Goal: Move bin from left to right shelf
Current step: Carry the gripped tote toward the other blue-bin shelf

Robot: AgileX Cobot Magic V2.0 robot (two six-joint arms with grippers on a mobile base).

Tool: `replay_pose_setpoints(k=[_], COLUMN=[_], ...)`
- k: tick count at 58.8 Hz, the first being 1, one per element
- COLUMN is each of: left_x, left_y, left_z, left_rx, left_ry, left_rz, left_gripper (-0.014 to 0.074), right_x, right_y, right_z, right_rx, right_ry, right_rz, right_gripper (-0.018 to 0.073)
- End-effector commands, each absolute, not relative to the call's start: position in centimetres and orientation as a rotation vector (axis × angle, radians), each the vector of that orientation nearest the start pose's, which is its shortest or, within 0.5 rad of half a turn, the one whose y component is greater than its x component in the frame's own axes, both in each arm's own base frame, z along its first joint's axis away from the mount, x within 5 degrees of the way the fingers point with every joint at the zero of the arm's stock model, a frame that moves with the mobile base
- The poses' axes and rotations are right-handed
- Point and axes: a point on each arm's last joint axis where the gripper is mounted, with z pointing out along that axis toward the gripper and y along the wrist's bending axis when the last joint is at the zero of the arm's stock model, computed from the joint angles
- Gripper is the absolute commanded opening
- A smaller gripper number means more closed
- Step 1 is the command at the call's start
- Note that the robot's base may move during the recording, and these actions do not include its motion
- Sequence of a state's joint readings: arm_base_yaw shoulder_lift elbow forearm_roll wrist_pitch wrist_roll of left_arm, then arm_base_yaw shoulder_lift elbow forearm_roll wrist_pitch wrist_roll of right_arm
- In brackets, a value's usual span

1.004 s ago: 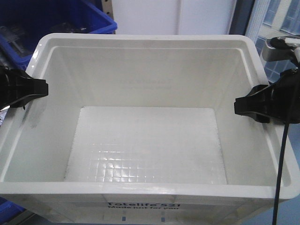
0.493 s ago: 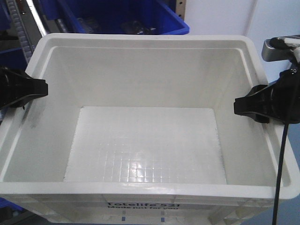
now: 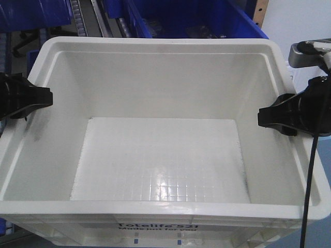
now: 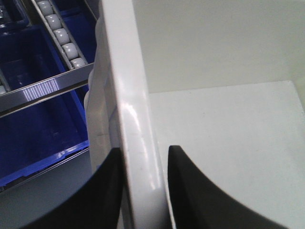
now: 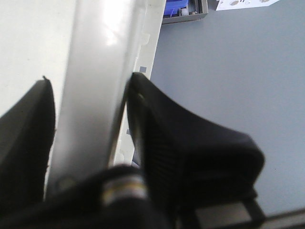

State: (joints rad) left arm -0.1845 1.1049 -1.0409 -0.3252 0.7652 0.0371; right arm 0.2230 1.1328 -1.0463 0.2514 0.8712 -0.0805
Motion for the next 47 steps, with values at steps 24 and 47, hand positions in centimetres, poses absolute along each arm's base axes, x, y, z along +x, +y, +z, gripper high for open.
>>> replay_pose_setpoints(k=[24,47], left_x=[21.29,21.29], left_y=[-6.36,-6.36], left_z=[39.19,39.19], left_rx=[0.094,0.094], left_ry=[2.119,2.119], left_rz=[-0.514,-0.514], left_gripper=[-0.0006,-0.0006], right_x=[21.66,21.66], right_y=[6.6,6.6], right_z=[37.36,37.35], right_rx=[-0.235,-0.236], right_ry=[2.269,2.27], right_rz=[0.388,0.388], right_gripper=[-0.0004,-0.0004])
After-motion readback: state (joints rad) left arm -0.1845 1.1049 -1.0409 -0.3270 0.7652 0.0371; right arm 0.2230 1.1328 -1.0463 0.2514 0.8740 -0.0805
